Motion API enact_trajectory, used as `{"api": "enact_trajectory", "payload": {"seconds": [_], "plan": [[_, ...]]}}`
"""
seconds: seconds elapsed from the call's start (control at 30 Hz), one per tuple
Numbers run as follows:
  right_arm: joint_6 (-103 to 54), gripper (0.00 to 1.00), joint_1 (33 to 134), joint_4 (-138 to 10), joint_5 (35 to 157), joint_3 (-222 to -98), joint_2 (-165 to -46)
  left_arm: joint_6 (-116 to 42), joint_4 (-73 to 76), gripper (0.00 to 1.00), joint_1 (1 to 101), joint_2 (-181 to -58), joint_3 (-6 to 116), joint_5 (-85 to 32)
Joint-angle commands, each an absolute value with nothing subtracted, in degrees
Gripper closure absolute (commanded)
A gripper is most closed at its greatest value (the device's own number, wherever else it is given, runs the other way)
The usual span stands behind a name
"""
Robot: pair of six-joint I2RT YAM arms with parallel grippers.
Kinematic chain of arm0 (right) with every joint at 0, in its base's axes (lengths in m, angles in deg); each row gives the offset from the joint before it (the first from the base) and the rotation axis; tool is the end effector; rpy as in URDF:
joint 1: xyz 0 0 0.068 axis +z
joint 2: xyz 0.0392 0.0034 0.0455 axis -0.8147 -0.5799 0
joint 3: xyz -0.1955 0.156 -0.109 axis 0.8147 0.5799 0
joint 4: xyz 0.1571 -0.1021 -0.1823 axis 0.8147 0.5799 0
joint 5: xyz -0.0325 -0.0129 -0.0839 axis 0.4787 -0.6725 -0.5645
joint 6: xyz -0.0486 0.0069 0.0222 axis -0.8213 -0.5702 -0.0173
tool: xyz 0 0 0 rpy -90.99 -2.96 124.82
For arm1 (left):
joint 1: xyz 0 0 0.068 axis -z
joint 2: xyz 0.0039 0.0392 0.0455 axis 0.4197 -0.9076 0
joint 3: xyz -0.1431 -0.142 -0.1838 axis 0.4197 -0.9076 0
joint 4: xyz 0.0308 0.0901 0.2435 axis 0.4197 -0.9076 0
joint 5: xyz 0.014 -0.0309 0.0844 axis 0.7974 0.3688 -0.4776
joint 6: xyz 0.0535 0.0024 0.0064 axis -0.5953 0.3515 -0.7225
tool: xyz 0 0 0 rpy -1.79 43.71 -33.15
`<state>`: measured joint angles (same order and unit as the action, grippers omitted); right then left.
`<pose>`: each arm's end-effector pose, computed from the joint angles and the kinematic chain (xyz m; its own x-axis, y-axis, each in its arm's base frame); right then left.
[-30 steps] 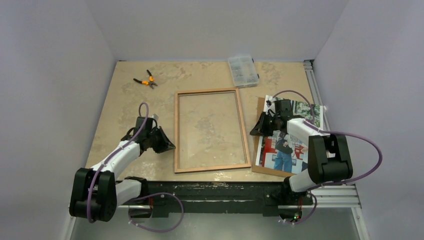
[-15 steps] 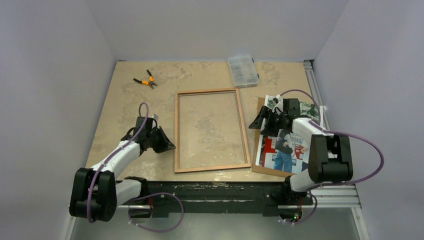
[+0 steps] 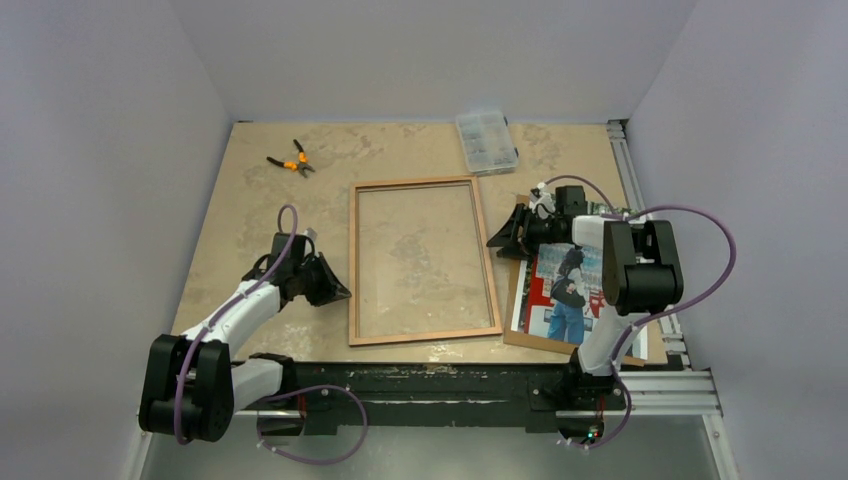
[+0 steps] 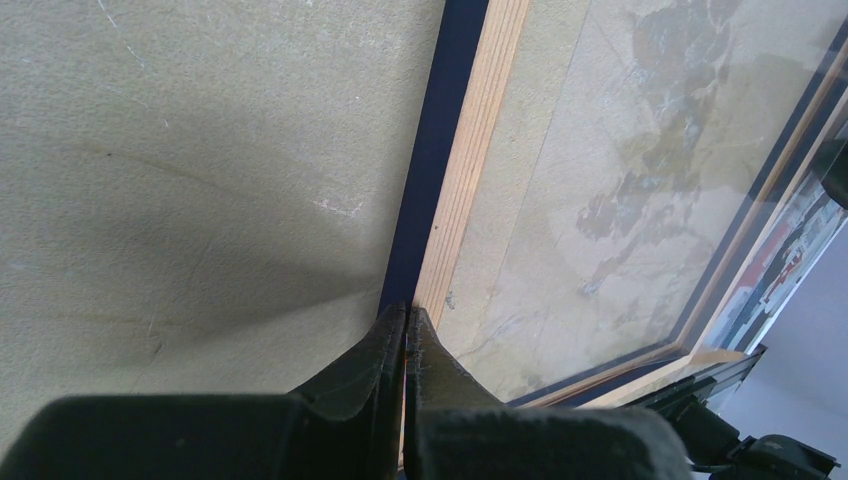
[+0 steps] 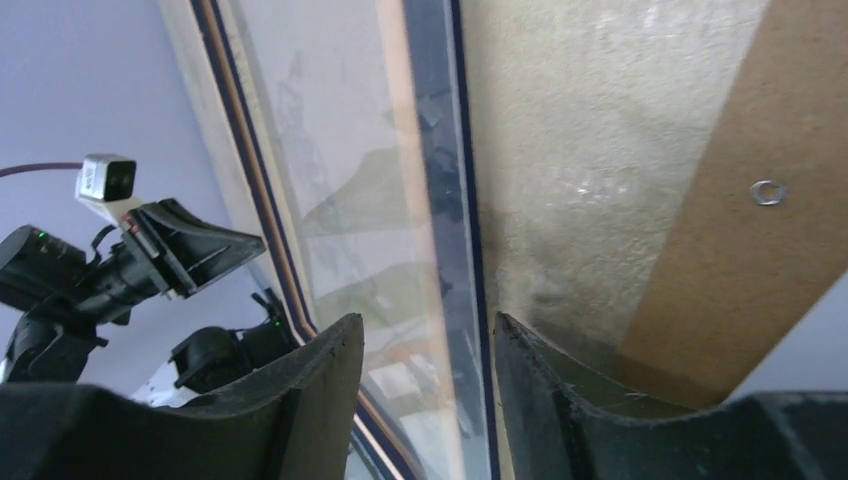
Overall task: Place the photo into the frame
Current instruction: Adjust the photo frame item on the photo frame.
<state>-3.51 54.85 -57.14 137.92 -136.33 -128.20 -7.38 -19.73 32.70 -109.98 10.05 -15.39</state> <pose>0.3312 0.0285 0.1306 -0.9415 0.3015 -0.1503 0.0554 0.5787 0.8136 0.1938 -0.0387 0.1561 -0.8345 -0.5070 -0.2157 -0.3214 0.7659 -0.5569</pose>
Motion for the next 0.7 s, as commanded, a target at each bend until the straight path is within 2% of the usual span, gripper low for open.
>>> {"api": "enact_trajectory", "payload": {"seconds": [0.0, 0.23, 0.5, 0.67], "plan": [[-2.56, 0.52, 54.73, -59.04, 144.25, -137.17, -125.98, -9.77, -21.32, 1.00, 32.82, -111.48, 10.07, -17.49], [-0.27, 0.60, 54.73, -59.81, 149.15, -137.14, -123.01, -9.67, -21.23, 1.00, 32.82, -111.60, 10.09, -17.54], [-0.30, 0.63, 59.40, -58.02, 147.93, -139.03, -123.86, -9.68, -21.18, 1.00, 32.82, -111.57, 10.12, -17.54], [-0.11, 0.69, 60.59, -57.46, 146.62, -140.99, -125.86, -9.72, -21.18, 1.00, 32.82, -111.61, 10.07, -17.45]]}}
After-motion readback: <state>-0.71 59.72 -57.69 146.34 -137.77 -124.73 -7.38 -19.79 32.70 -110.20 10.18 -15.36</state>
